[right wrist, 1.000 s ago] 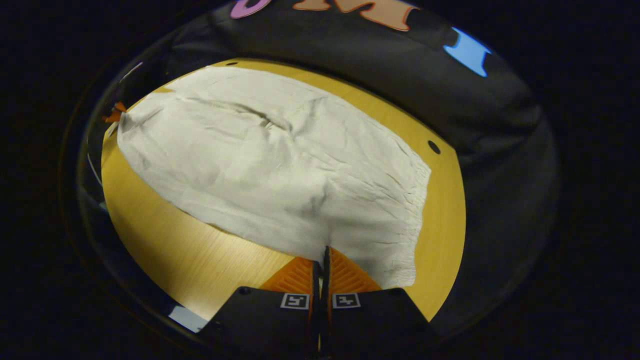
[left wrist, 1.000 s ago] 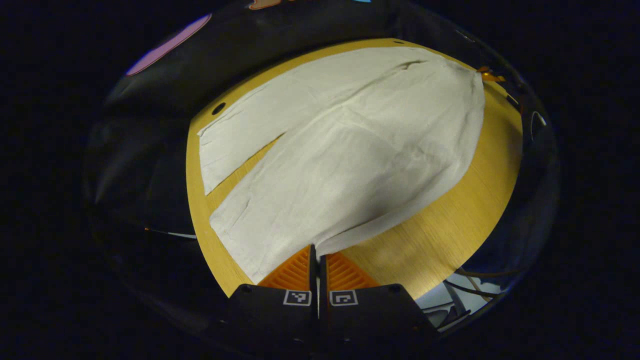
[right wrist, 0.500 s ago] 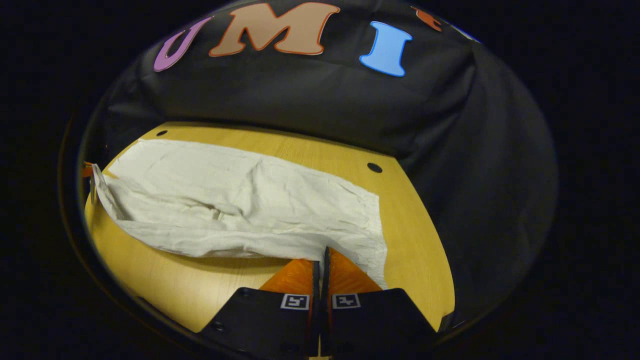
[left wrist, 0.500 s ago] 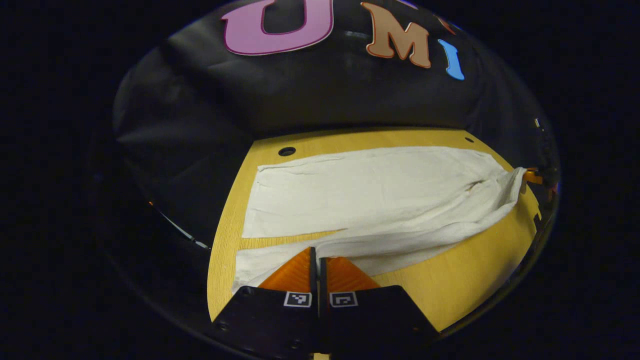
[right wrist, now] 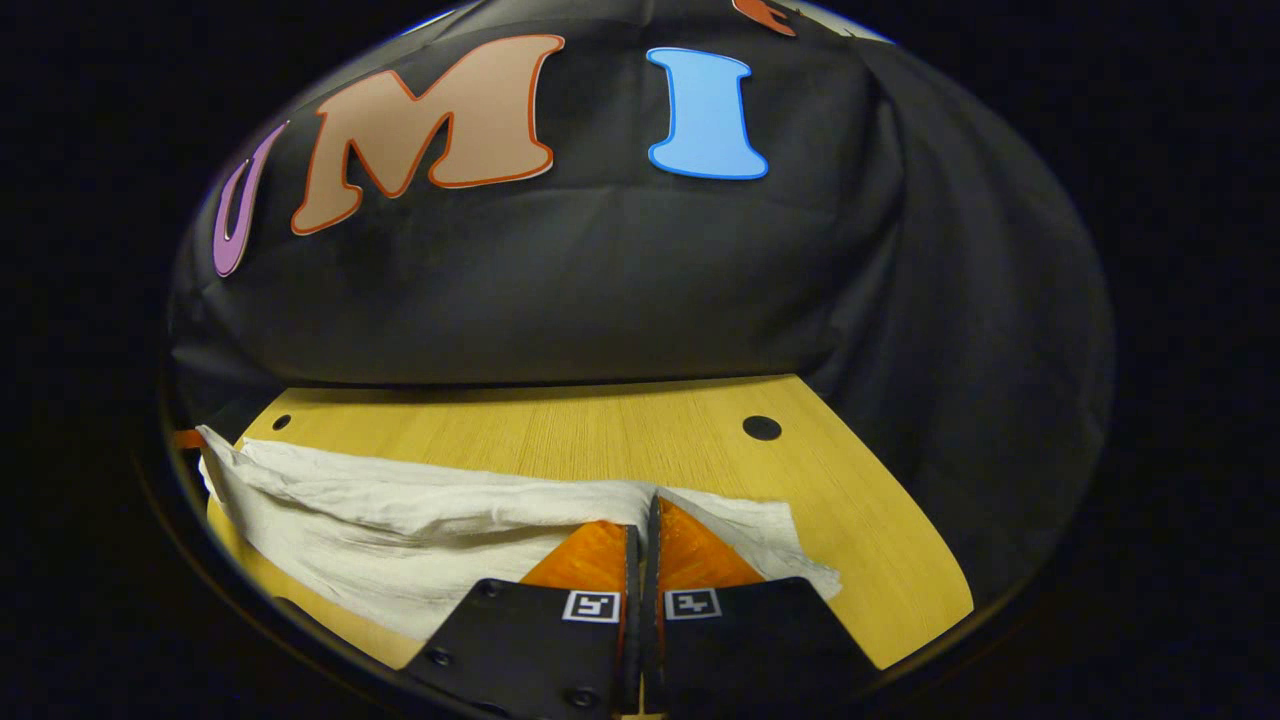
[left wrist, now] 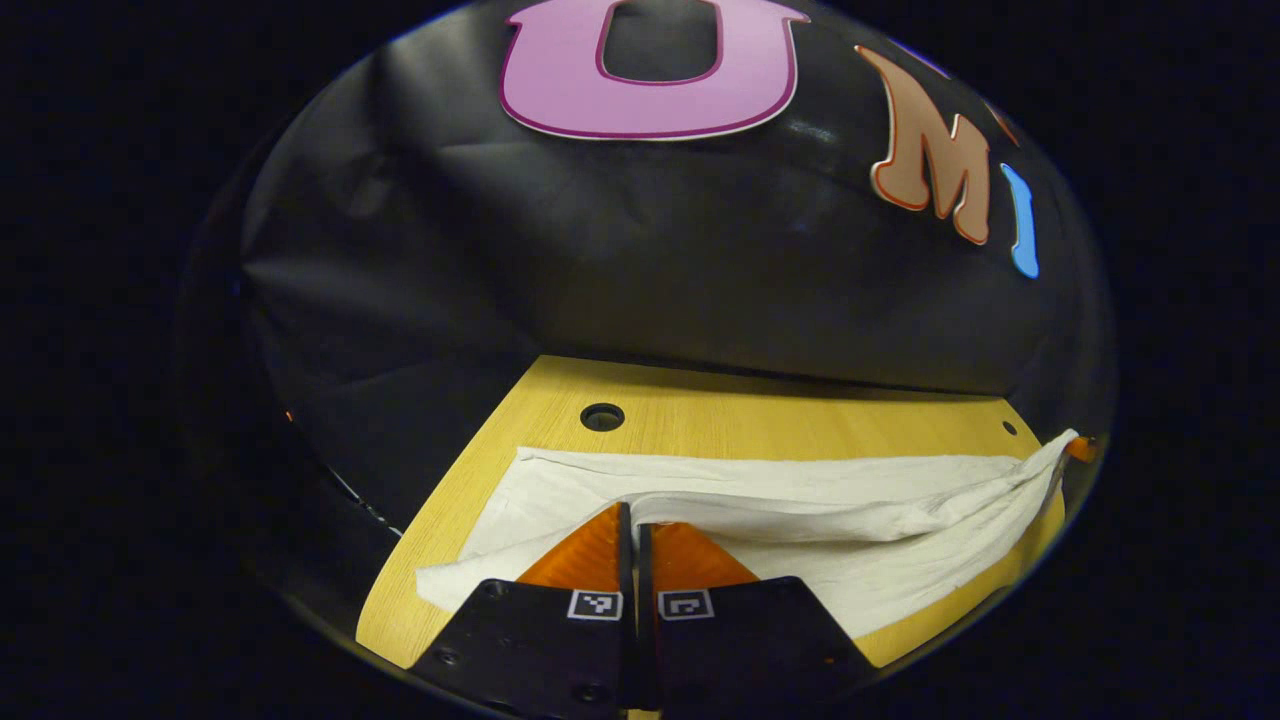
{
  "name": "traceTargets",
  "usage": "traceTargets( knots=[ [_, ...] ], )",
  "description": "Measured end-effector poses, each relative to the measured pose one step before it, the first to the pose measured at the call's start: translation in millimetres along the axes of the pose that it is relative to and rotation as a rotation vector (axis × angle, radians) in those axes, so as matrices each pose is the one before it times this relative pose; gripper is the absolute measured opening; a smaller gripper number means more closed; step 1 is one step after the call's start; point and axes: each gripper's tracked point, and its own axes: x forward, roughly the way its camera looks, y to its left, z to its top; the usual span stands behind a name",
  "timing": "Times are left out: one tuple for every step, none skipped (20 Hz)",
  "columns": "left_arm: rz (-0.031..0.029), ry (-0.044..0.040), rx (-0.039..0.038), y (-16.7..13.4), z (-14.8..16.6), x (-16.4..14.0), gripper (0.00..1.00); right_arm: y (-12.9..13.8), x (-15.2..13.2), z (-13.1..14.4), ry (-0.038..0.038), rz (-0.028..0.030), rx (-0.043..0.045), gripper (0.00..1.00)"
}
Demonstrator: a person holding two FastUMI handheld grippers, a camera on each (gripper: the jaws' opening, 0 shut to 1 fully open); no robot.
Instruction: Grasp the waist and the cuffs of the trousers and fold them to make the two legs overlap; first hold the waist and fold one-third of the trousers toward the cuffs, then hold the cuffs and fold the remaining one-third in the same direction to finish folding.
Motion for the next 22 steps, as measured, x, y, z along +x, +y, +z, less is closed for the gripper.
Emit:
traceTargets(
  knots=[
    [0.01212,0.00023,-0.01526,-1.26,1.15,19.80,0.00,3.95,18.42,0.90,0.00987,0.00851,-0.00829,0.02],
    [0.00791,0.01288,-0.00337,-0.04,-3.32,12.14,0.00,3.58,20.04,-3.81,0.02394,0.01189,-0.00615,0.02],
    [0.00973,0.01228,0.00390,0.37,-4.16,12.57,0.00,3.58,14.24,-5.16,0.01685,0.00633,-0.00206,0.01],
    [0.00863,0.01482,0.00466,0.68,-5.69,10.46,0.00,1.84,14.27,-5.84,0.02299,0.00549,-0.00092,0.02],
    [0.00630,0.01163,0.00487,-0.76,-5.67,6.75,0.00,2.27,13.60,-6.92,0.02099,0.00941,0.00418,0.02],
    [0.00812,0.00682,0.00498,-0.63,-2.75,6.78,0.00,2.24,11.45,-5.75,0.02209,0.01286,0.00659,0.04],
    [0.00918,0.00390,0.00600,-0.24,-1.30,5.14,0.00,0.45,5.33,-5.56,0.01152,0.00652,0.00350,0.04],
    [0.01024,0.00277,0.00556,-0.57,-2.05,0.60,0.00,0.28,1.82,-4.50,0.01201,0.00485,0.00243,0.06],
    [0.00811,0.00337,0.00314,0.07,0.82,-2.14,0.00,0.60,-0.13,-4.22,0.01300,0.00679,0.00581,0.08],
    [0.00761,0.00343,0.00026,0.36,-0.90,-1.44,0.00,-0.44,0.71,-1.21,0.00460,0.00547,-0.00045,0.19],
    [0.00780,-0.00324,-0.00863,-0.08,1.27,-0.96,0.00,-1.17,4.05,-0.25,-0.00150,-0.00094,-0.00311,0.16],
    [-0.00765,-0.00663,-0.01881,-4.06,-0.47,1.31,0.03,0.15,4.30,0.97,-0.00721,0.00365,-0.00345,0.16],
    [-0.00582,-0.00902,-0.02350,-1.14,3.51,-0.19,0.05,1.20,-2.38,4.89,-0.00839,0.01062,-0.00007,0.38],
    [-0.01954,-0.01526,-0.02683,-7.06,2.51,-3.17,0.12,-0.03,-4.97,2.78,-0.00706,0.01104,0.00144,0.60],
    [-0.00508,-0.01220,-0.01384,-3.31,5.72,-2.44,0.21,2.60,-3.34,0.60,-0.00601,0.01964,0.00409,0.82],
    [0.01934,-0.01955,0.00619,3.13,6.10,-5.45,0.45,0.17,-5.04,3.69,-0.00764,0.01025,0.00686,0.84],
    [0.02159,-0.01626,0.01657,2.94,11.67,-1.87,0.70,-2.51,-4.79,3.06,-0.00689,0.00241,0.00875,0.85],
    [-0.00076,-0.01144,0.01078,-3.19,1.49,-9.90,0.94,-6.84,-9.78,3.15,-0.00791,-0.01154,0.01486,0.96],
    [-0.01008,-0.00855,-0.00115,-4.20,7.05,-7.06,0.95,-7.61,-7.71,8.06,-0.01775,-0.01635,0.01361,0.99],
    [-0.01557,-0.00841,-0.00709,-5.11,5.94,-10.42,0.96,-12.03,-8.34,6.04,-0.02084,-0.02459,0.00901,0.99],
    [-0.01588,-0.00965,-0.00607,-4.64,6.22,-8.01,0.96,-19.64,-12.61,5.74,-0.01292,-0.03869,0.00085,0.99],
    [-0.01110,-0.00362,0.00466,-2.19,2.84,-3.46,0.96,-17.50,-7.95,1.08,-0.00619,-0.02750,0.00094,0.98]
  ],
)
